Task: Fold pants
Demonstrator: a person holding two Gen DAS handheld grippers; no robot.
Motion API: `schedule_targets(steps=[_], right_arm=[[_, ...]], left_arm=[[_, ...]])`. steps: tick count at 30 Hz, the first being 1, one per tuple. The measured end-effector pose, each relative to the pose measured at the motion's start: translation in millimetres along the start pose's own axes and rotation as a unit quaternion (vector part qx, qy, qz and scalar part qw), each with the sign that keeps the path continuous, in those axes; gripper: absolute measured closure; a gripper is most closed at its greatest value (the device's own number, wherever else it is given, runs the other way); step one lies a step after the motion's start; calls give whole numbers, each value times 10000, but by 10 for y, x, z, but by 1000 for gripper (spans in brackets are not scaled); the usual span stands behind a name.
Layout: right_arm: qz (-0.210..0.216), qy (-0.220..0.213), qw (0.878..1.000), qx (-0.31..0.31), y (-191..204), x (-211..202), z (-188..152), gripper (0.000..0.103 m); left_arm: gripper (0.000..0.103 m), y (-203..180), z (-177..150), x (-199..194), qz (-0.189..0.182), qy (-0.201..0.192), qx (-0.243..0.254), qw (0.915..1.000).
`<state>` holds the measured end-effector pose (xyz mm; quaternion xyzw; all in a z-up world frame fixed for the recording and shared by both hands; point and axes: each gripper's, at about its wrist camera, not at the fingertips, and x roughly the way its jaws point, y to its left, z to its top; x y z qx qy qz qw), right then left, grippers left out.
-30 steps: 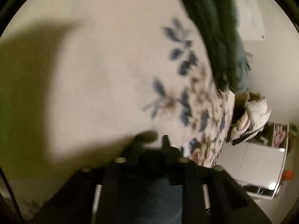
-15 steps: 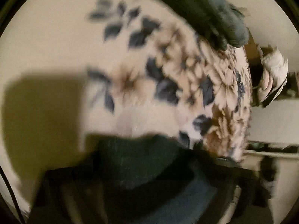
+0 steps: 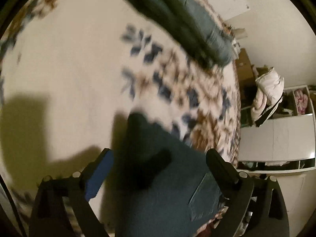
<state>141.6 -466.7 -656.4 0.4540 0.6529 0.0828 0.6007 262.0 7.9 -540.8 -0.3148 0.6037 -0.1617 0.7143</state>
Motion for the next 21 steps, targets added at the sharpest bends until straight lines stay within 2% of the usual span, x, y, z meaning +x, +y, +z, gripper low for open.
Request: schedule_targets(steps=[2, 3, 4, 5, 6, 7, 8, 9, 11, 16, 18, 19, 21], right_arm=[[-45, 52, 9999, -154, -12, 193, -31, 9], [-1, 17, 9998, -221, 0, 247, -9, 5], [122, -13, 9997, -210, 17, 262, 12, 4], [478, -44, 9987, -173, 56, 255, 28, 5], [1104, -17, 9937, -174, 114, 244, 26, 5], [1408, -29, 9898, -224, 139, 181, 24, 5], [1400, -62, 9892, -441, 215, 144, 7, 5], [764, -80, 9944, -725, 266, 171, 9, 5], [173, 59, 9975, -689, 182, 304, 26, 5], [191, 210, 9962, -818, 270, 406, 44, 3], [758, 350, 9926, -886, 359, 398, -1, 3], [741, 372, 9915, -1007, 401, 418, -29, 3], [291, 408, 9923, -1131, 400, 544, -41, 3]], left_arm=[[7, 110, -122, 182, 94, 407, -63, 9991], [7, 178, -175, 266, 66, 557, -95, 9984], [7, 223, -220, 306, 41, 612, -94, 9981], [7, 263, -238, 333, 44, 623, -79, 9980], [7, 295, -242, 319, 1, 600, -63, 9982], [7, 321, -225, 319, -26, 607, -58, 9981], [7, 330, -228, 310, -48, 633, -61, 9980], [6, 344, -222, 317, -107, 654, -61, 9978], [2, 358, -226, 337, -166, 735, 22, 9972], [0, 364, -222, 388, -208, 948, 212, 9950], [0, 365, -216, 418, -252, 978, 190, 9947], [0, 369, -216, 418, -266, 987, 186, 9946], [0, 358, -225, 426, -280, 996, 275, 9942]])
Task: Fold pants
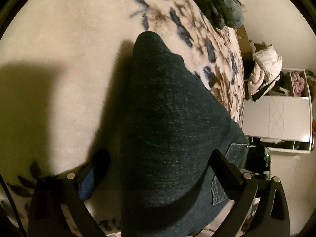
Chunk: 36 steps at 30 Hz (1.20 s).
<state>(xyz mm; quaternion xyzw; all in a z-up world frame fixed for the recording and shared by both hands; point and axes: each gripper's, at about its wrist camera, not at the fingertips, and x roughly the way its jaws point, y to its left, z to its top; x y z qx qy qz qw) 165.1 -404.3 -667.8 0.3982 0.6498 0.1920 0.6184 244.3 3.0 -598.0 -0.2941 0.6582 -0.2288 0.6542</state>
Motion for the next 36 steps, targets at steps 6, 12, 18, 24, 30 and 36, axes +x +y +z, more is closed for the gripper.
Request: schedule_targets(steps=[6, 12, 18, 24, 30, 36], right_arm=[[-179, -475, 9987, 17, 169, 75, 22, 34], [-330, -780, 9962, -212, 548, 55, -89, 58], [136, -908, 9952, -335, 906, -325, -196, 61], [453, -1248, 9897, -542, 1619, -630, 228, 61], [547, -1451, 9851, -741, 2367, -768, 1279, 61], [473, -1462, 9845, -841, 2998, -549, 2612, 61]], left_arm=[[48, -144, -108, -32, -66, -281, 335, 9990], [67, -285, -265, -277, 65, -638, 302, 9975], [70, -680, -295, -812, -81, -1059, 295, 9939], [70, -1184, 349, -1347, -330, -1423, 617, 9873], [70, -1469, 1637, -1605, -407, -1584, 894, 9825], [70, -1510, 3043, -1621, -300, -1511, 946, 9835]])
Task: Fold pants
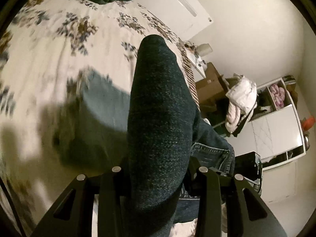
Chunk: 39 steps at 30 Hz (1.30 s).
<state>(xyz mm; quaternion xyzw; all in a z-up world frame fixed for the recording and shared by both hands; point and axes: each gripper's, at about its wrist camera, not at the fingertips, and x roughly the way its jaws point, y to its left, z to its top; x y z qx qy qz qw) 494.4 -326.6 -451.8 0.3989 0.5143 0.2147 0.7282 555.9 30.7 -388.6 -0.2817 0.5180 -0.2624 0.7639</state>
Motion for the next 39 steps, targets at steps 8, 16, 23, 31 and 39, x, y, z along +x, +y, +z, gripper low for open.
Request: schedule_targets(steps=[8, 16, 23, 31, 39], right_arm=[[-1527, 417, 9862, 481, -461, 751, 826, 28], [-2465, 193, 9689, 129, -631, 763, 495, 17], [-3225, 207, 9462, -181, -537, 851, 410, 5], [-4387, -422, 8883, -1292, 489, 743, 0, 4], [-4499, -886, 8799, -1247, 1197, 195, -692, 4]], left_arm=[[53, 928, 526, 639, 1362, 838, -325, 9866], [25, 1151, 107, 601, 1597, 372, 130, 9864], [18, 999, 30, 545, 2181, 405, 409, 9742], [1, 168, -267, 189, 3259, -277, 1220, 9371], [1, -371, -601, -217, 3486, -427, 1400, 9258]])
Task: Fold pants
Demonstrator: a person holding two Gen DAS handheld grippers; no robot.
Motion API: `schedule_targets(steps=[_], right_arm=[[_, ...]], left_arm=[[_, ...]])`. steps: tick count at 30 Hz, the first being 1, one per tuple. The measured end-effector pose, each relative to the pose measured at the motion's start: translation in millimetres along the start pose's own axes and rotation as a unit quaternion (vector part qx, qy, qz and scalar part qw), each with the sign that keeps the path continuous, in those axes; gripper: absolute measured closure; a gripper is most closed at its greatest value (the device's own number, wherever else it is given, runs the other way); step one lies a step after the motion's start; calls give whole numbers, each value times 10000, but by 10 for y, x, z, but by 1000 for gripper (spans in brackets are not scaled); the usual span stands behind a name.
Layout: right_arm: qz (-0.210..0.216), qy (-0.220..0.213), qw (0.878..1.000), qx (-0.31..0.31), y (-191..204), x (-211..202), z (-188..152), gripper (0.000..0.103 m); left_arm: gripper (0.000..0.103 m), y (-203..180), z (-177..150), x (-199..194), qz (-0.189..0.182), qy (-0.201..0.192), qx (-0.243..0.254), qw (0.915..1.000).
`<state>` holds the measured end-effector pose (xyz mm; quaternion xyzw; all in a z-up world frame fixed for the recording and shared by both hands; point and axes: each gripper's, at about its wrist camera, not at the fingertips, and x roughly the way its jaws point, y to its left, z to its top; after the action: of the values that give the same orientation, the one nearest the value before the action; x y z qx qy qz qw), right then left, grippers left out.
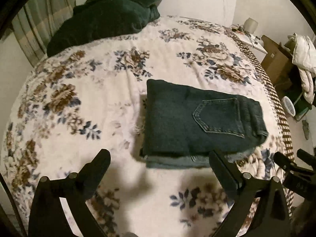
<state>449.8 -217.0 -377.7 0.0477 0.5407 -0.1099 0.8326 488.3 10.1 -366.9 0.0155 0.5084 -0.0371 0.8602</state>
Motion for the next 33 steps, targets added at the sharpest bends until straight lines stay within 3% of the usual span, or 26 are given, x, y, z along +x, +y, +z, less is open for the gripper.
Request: schedule_targets(steps=[9, 20, 26, 33], right_arm=[[-136, -561, 9983, -63, -232, -1414, -310, 3], [-64, -1513, 9880, -304, -563, -3661, -1137, 3], [125, -1751, 9837, -390, -717, -4653, -1659, 3], [331, -1934, 9795, -458, -835, -5473, -2240, 3]], left_arm=[[1, -160, -236, -1307, 184, -487, 59, 9986], [1, -335, -846, -3258, 336, -1339, 3, 9904], [1, -395, -1263, -4079, 327, -1553, -159, 9872], [1, -403, -1615, -4747, 408, -1813, -153, 9825]])
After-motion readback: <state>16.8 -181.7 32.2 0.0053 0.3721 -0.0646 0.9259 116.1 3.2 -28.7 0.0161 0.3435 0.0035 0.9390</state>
